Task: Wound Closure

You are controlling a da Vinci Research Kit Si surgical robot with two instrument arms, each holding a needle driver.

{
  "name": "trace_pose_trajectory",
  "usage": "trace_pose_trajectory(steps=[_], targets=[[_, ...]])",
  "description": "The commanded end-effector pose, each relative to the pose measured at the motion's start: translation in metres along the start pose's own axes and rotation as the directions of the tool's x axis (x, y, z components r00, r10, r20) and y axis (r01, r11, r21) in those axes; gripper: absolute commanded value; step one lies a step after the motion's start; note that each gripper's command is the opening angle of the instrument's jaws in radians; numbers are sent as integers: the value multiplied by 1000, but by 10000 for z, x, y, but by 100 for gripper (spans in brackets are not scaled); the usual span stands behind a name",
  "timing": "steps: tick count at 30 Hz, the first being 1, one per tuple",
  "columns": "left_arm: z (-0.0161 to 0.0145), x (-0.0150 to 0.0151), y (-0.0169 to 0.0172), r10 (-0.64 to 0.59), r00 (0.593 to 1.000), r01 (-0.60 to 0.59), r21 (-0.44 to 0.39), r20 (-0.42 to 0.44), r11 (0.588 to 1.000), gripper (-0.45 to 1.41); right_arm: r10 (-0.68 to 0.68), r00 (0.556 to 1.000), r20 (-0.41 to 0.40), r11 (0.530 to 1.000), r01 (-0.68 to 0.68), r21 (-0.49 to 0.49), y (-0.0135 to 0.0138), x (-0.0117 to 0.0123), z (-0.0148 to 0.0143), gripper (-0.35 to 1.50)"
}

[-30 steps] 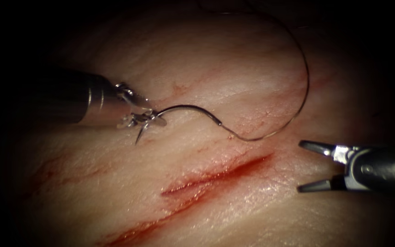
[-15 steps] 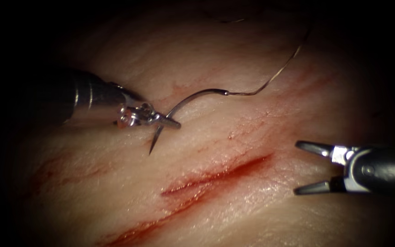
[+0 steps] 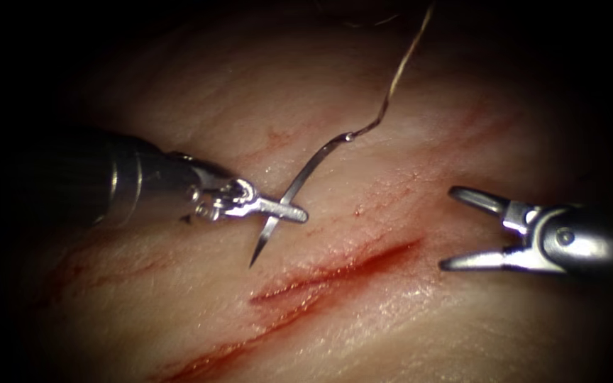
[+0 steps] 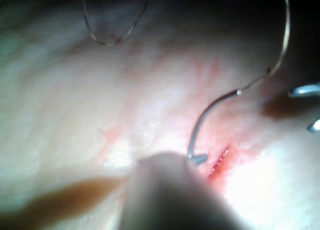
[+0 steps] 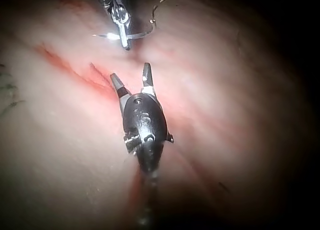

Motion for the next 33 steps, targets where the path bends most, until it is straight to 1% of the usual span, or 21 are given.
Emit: trace_pose_trajectory(steps=[1,4,7,8,9,14,19,22,28,33], targets=[[5,-2,-6,-8,1000,8,-13,-8,1000,-45,47,998,-38,999,-48,-12,4,-8,12,91],[5,-4,-7,-25,999,23,-57,-38,998,-45,93,991,-92,995,-97,-40,13,-10,20,91],[5,-7,-9,-27,999,25,-60,-42,998,-45,142,978,-156,986,-153,-64,20,-8,33,89],[7,-9,-10,-24,999,21,-64,-45,998,-45,158,972,-173,982,-172,-73,23,-6,45,89],[7,-10,-11,-23,999,20,-66,-47,998,-45,168,970,-178,980,-184,-74,23,-6,50,89],[9,-14,-13,-18,998,12,-85,-60,996,-45,198,962,-188,975,-214,-66,22,-5,80,89],[13,-12,-13,-23,997,15,-102,-74,995,-45,206,966,-157,976,-215,-42,14,-7,107,91],[13,-12,-11,-12,996,2,-116,-84,993,-45,204,969,-142,976,-212,-45,12,-15,121,89],[16,-16,-8,12,996,-22,-122,-86,992,-45,215,966,-144,973,-224,-47,19,-24,125,89],[20,-17,-7,25,996,-35,-126,-80,991,-45,219,965,-142,973,-227,-47,18,-20,126,89]])
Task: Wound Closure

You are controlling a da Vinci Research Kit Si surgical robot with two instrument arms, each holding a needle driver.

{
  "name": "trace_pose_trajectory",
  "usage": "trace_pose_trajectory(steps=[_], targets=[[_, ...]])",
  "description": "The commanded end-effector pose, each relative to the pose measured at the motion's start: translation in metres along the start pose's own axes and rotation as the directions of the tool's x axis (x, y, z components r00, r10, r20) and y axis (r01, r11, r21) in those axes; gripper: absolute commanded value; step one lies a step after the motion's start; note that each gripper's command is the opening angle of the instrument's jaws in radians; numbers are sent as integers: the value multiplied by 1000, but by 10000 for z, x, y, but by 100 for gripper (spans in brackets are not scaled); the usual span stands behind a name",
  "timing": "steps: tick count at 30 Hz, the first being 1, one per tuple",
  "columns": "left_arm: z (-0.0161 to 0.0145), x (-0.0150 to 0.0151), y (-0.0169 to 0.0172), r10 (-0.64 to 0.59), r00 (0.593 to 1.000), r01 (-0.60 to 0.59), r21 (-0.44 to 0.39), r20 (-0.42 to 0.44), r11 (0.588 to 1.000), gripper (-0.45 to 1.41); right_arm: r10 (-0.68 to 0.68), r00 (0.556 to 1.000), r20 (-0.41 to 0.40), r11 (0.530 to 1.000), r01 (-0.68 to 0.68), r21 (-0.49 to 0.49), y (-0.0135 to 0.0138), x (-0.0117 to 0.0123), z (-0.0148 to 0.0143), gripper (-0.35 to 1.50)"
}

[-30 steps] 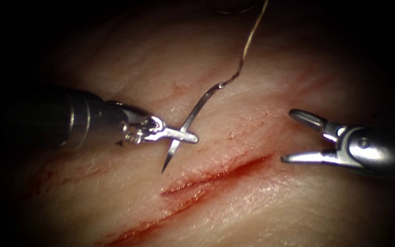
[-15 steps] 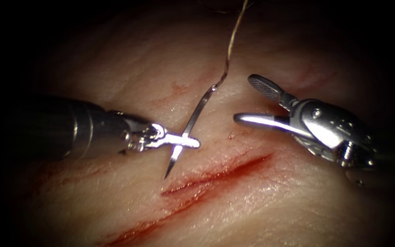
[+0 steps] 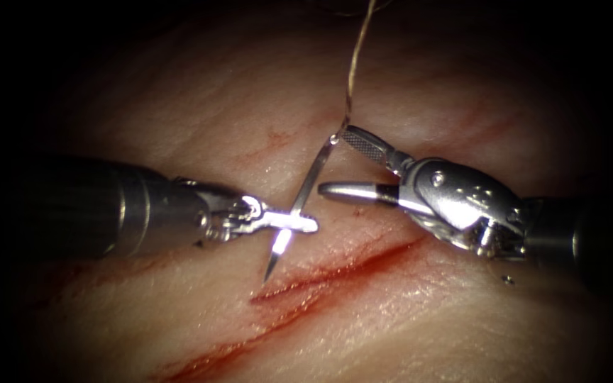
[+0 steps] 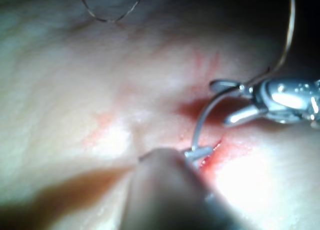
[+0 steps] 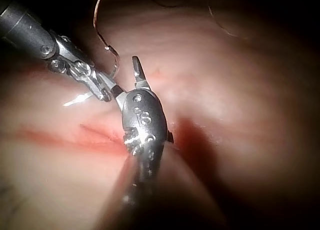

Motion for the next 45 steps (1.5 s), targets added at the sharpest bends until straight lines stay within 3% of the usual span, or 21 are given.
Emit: trace_pose_trajectory(steps=[1,12,19,27,33,37,45], targets=[[6,-3,-7,4,1000,-4,-1,3,1000,-45,4,1000,-1,1000,-4,1,-4,-3,8,89],[9,-5,-6,28,1000,-28,-8,13,1000,-45,8,1000,-4,1000,-8,-6,-6,3,16,82],[10,-5,-6,46,999,-46,-10,15,999,-45,12,1000,-7,1000,-12,-6,-7,7,15,54],[12,-5,-6,69,997,-69,-11,16,998,-45,12,1000,-16,1000,-12,-5,-6,8,15,44],[14,-6,-6,93,995,-93,-13,19,996,-45,19,1000,-24,1000,-19,-7,-5,10,15,18],[16,-5,-7,93,995,-93,-14,19,996,-45,26,999,-25,1000,-26,-6,-7,11,14,-35],[19,-5,-5,104,994,-104,-19,19,994,-45,97,995,-24,994,-98,-47,-6,12,12,-35]])
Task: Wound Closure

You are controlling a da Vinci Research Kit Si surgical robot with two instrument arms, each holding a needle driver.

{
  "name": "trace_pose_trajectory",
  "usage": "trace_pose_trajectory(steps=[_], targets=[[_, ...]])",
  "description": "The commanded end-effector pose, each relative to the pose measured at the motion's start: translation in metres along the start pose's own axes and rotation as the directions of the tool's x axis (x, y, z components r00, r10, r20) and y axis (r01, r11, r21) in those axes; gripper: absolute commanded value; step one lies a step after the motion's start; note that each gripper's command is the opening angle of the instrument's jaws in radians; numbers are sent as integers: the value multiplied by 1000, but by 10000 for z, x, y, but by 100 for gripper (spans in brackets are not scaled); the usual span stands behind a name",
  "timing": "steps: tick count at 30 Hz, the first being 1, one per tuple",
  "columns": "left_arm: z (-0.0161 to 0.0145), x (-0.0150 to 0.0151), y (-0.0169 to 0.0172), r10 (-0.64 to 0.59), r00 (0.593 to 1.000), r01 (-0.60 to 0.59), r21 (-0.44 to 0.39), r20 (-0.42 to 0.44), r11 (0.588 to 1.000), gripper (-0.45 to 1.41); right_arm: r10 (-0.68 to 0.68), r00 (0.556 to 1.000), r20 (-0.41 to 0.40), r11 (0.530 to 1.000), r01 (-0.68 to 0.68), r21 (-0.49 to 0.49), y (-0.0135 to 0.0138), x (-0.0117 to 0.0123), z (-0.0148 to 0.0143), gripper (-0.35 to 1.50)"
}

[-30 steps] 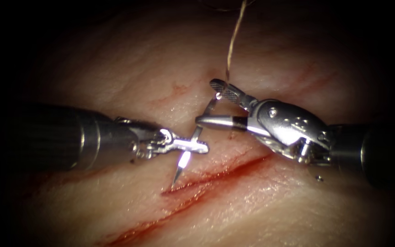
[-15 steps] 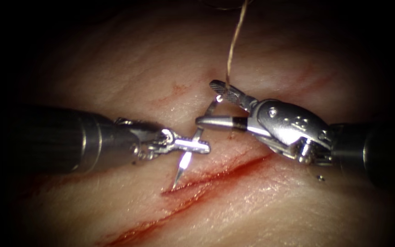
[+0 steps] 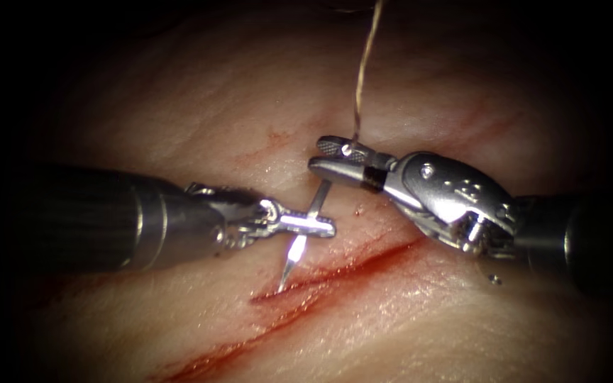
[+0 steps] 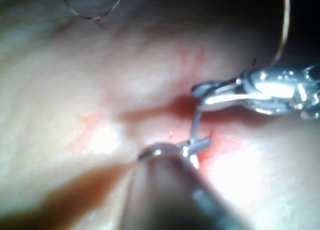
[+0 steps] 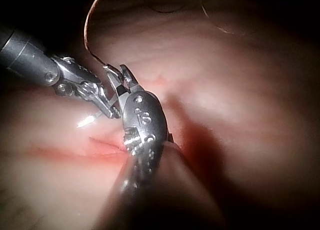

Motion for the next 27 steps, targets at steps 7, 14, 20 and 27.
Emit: trace_pose_trajectory(steps=[7,14,20,27], targets=[[7,-3,1,34,999,-34,-12,8,999,9,4,1000,16,1000,-4,-1,-2,-6,5,-35],[-5,2,5,251,968,-252,6,3,968,118,-113,991,66,990,106,96,-2,-8,6,-35],[-31,-3,11,362,932,-362,25,8,932,126,-268,960,81,949,249,194,2,-12,9,-35],[-82,-20,25,483,875,-485,79,41,871,133,-552,833,39,804,520,287,-8,-14,20,-35]])
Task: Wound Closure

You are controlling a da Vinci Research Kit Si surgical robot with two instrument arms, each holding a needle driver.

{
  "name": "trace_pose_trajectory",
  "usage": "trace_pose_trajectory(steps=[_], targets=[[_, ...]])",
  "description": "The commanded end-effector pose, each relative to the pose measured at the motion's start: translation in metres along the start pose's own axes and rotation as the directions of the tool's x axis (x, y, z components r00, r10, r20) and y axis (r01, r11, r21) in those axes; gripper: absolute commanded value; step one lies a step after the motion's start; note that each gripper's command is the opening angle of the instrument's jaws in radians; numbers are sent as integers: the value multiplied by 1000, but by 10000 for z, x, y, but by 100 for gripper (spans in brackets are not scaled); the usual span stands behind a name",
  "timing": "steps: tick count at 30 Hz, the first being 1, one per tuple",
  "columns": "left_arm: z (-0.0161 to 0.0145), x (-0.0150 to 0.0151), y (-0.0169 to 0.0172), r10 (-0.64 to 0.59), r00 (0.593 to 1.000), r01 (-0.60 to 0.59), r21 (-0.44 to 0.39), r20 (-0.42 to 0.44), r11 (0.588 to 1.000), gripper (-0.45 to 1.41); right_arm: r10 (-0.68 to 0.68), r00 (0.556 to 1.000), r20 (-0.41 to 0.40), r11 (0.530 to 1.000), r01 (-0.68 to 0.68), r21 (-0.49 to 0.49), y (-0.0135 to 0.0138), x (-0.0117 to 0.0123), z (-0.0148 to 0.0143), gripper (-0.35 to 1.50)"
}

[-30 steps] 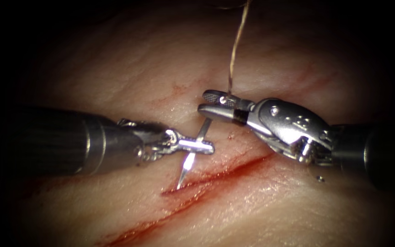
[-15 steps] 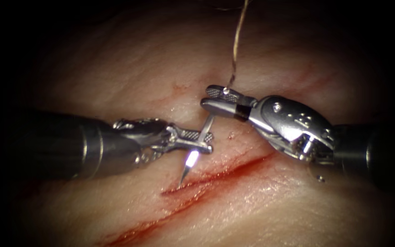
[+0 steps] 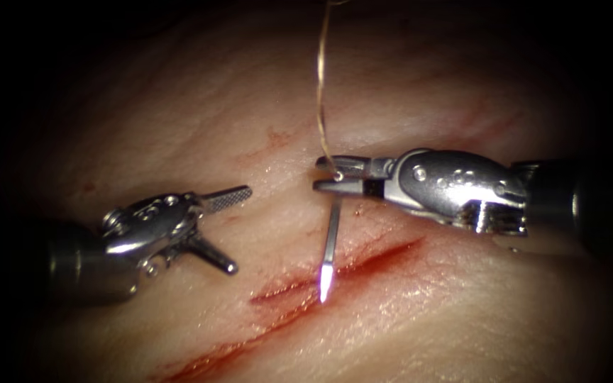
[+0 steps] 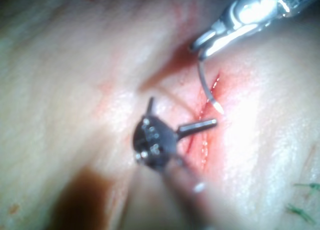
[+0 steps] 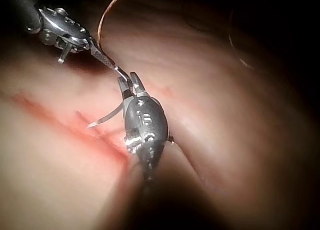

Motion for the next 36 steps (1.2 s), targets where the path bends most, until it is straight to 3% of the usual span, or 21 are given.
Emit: trace_pose_trajectory(steps=[1,4,5,9,14,18,20,28,36], targets=[[-1,-11,-1,24,1000,-25,23,18,999,130,-49,999,-7,999,49,15,-1,-1,13,-35],[-19,-26,2,96,990,-107,100,102,989,128,-126,992,-23,991,126,34,-7,3,22,-35],[-25,-40,2,98,981,-123,143,167,982,128,-158,986,-48,987,159,26,-10,6,29,-35],[-28,-69,-2,118,961,-171,201,250,964,120,-206,975,-88,978,208,16,-13,14,42,-35],[-24,-97,-10,138,955,-199,221,264,955,93,-302,948,-106,952,306,23,-11,21,56,-35],[-18,-115,-19,151,951,-211,209,268,955,61,-347,932,-110,936,351,19,-4,22,63,-35],[-15,-123,-23,158,949,-216,198,271,956,32,-369,923,-111,928,372,10,0,21,66,-35],[-18,-134,-30,167,945,-227,196,283,954,10,-424,899,-112,905,426,-4,13,15,71,-35],[-19,-136,-30,167,942,-226,184,291,957,2,-466,880,-94,882,470,23,11,0,75,-35]])
